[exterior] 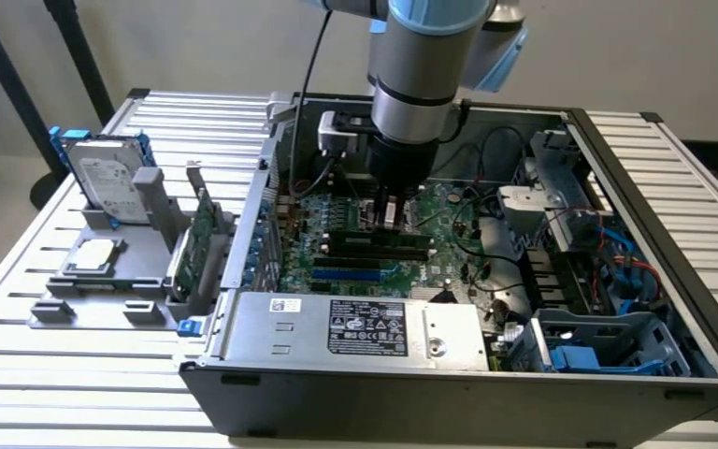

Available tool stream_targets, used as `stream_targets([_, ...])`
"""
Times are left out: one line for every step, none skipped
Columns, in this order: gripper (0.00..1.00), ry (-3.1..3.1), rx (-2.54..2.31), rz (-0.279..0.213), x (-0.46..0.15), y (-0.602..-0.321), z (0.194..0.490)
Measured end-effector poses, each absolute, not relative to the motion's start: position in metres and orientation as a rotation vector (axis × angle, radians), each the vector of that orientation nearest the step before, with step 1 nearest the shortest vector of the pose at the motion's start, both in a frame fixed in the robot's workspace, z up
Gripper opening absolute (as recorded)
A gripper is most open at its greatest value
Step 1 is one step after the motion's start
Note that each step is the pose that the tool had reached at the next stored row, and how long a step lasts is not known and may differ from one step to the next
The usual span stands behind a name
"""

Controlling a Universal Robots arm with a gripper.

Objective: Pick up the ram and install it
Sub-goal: 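Insert the ram into the slot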

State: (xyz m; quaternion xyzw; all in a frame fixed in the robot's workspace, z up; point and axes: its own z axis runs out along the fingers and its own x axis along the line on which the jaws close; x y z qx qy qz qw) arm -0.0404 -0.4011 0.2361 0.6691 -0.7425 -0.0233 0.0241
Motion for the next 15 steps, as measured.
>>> stream_targets([0.14, -2.297, 2.070, -0.072, -0.0403, -0.4011, 0.2359])
stream_targets([0.14, -2.297, 2.070, -0.073, -0.0403, -0.4009, 0.2356])
stream_targets([0.14, -2.297, 2.070, -0.073, -0.0403, -0.4008, 0.2353])
stream_targets([0.14, -2.297, 2.070, -0.073, -0.0403, -0.4008, 0.2351])
stream_targets([0.14, -2.297, 2.070, -0.072, -0.0403, -0.4008, 0.2349])
stream_targets([0.14, -2.297, 2.070, -0.072, -0.0403, -0.4007, 0.2348])
stream_targets([0.14, -2.297, 2.070, -0.072, -0.0403, -0.4007, 0.2346])
stream_targets([0.14, -2.297, 2.071, -0.072, -0.0403, -0.4007, 0.2345])
stream_targets([0.14, -2.297, 2.071, -0.073, -0.0403, -0.4005, 0.2343])
stream_targets([0.14, -2.297, 2.071, -0.073, -0.0403, -0.4003, 0.2341])
stream_targets([0.14, -2.297, 2.071, -0.073, -0.0402, -0.4001, 0.2339])
stream_targets([0.14, -2.297, 2.071, -0.073, -0.0402, -0.3999, 0.2336])
stream_targets([0.14, -2.297, 2.071, -0.073, -0.0402, -0.3997, 0.2334])
stream_targets([0.14, -2.297, 2.071, -0.073, -0.0401, -0.3993, 0.2331])
stream_targets([0.14, -2.297, 2.071, -0.073, -0.0401, -0.3989, 0.2328])
